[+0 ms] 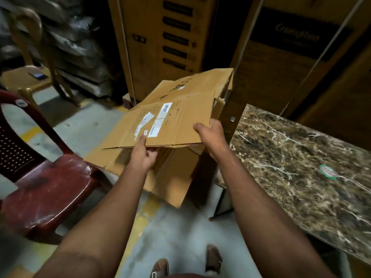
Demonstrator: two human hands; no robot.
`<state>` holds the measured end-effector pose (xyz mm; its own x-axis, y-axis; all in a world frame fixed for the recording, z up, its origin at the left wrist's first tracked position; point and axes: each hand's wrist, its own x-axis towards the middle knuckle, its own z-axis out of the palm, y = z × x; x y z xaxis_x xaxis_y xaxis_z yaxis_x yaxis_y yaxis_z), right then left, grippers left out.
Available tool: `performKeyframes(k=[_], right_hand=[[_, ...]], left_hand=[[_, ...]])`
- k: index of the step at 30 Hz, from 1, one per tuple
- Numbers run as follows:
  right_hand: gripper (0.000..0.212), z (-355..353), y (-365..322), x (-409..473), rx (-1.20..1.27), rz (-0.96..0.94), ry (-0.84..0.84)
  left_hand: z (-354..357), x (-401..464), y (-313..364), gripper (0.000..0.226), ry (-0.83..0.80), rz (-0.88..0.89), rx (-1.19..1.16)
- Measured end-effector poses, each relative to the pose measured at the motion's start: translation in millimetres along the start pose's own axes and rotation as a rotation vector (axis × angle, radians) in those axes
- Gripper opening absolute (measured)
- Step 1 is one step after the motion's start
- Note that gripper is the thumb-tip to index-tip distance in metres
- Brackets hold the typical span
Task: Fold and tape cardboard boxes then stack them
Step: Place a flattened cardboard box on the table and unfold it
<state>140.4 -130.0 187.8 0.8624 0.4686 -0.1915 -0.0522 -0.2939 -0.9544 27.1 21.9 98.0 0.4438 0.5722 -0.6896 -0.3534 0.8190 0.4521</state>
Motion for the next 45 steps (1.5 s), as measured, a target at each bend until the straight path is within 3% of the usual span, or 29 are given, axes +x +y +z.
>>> performKeyframes(k=[5, 9, 14, 17, 21, 25, 30, 34, 40, 45], right_hand=[[0.021, -44, -30, -22, -0.025, -0.098, 0.092], [0.012, -87, -40, -43, -0.01, -0.155, 0.218], [0.022, -161, -39, -76, -0.026, -0.194, 0.406], [0.018, -204, -21, -101, -0.015, -0.181, 0.49], [0.029, -255, 16, -131, 0.01, -0.098, 0.555], [0.02, -300, 62, -150, 0.053, 0.016, 0.588], [0.019, -363, 113, -164, 0.052, 0.154, 0.564], [0.033, -398, 159, -180, 0.046, 0.273, 0.551], [0.046, -458, 198, -174, -0.027, 0.311, 0.508], [0.054, -483, 242, -175, 0.022, 0.382, 0.543]], left_hand=[[39, -25, -9, 0.022, -0.189, -0.021, -0.034], [76, -51, -30, 0.02, -0.333, -0.088, -0.009], [119, -82, -81, 0.021, -0.471, -0.209, 0.12], [129, -99, -118, 0.026, -0.538, -0.287, 0.191], [133, -116, -170, 0.034, -0.546, -0.397, 0.306], [130, -127, -220, 0.031, -0.521, -0.492, 0.442], [124, -135, -282, 0.036, -0.387, -0.578, 0.849], [112, -150, -328, 0.03, -0.408, -0.632, 1.132], [116, -168, -380, 0.028, -0.43, -0.49, 1.439], [110, -181, -413, 0.006, -0.342, -0.223, 1.428]])
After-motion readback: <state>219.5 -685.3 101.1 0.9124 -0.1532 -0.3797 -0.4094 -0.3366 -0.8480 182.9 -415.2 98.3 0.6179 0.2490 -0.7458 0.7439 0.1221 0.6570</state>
